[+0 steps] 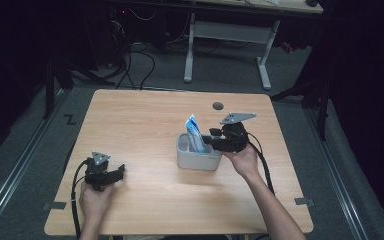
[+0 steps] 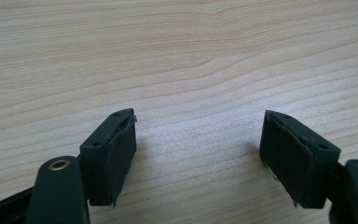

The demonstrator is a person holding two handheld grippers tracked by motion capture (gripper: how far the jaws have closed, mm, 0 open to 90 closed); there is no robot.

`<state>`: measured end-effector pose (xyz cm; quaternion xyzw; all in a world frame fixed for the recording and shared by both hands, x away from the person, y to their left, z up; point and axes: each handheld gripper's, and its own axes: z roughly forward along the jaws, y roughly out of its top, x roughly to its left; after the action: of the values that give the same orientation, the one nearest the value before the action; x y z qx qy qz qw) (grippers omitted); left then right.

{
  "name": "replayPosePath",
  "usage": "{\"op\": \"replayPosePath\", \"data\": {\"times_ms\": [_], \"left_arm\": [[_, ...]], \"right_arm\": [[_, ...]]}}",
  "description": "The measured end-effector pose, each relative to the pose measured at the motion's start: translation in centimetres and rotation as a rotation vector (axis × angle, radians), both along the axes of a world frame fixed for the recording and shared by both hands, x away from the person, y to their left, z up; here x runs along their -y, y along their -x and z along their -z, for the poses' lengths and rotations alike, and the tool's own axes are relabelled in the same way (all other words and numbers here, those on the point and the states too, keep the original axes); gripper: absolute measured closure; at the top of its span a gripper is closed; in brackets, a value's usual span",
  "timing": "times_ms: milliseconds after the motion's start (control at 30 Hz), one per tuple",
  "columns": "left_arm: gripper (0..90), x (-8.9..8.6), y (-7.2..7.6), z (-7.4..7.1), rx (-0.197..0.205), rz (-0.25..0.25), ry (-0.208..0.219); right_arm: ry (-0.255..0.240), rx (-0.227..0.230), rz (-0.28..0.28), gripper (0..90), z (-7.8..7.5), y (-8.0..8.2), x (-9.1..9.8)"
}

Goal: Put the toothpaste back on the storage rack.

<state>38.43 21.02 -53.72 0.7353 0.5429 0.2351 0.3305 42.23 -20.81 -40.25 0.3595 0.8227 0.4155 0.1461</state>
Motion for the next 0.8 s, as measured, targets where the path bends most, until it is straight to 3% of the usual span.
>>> {"op": "replayPosePath", "data": {"times_ms": [500,800], "left_arm": [[27.5,0.0,0.0,0.0,0.000,0.000,0.000],[27.5,0.0,0.0,0.0,0.000,0.000,0.000]], "right_arm": [[-0.041,0.023,0.022,53.7,-0.7,0.7,1.7],[-0.034,0.027,0.031,53.7,-0.8,1.1,2.4]]}}
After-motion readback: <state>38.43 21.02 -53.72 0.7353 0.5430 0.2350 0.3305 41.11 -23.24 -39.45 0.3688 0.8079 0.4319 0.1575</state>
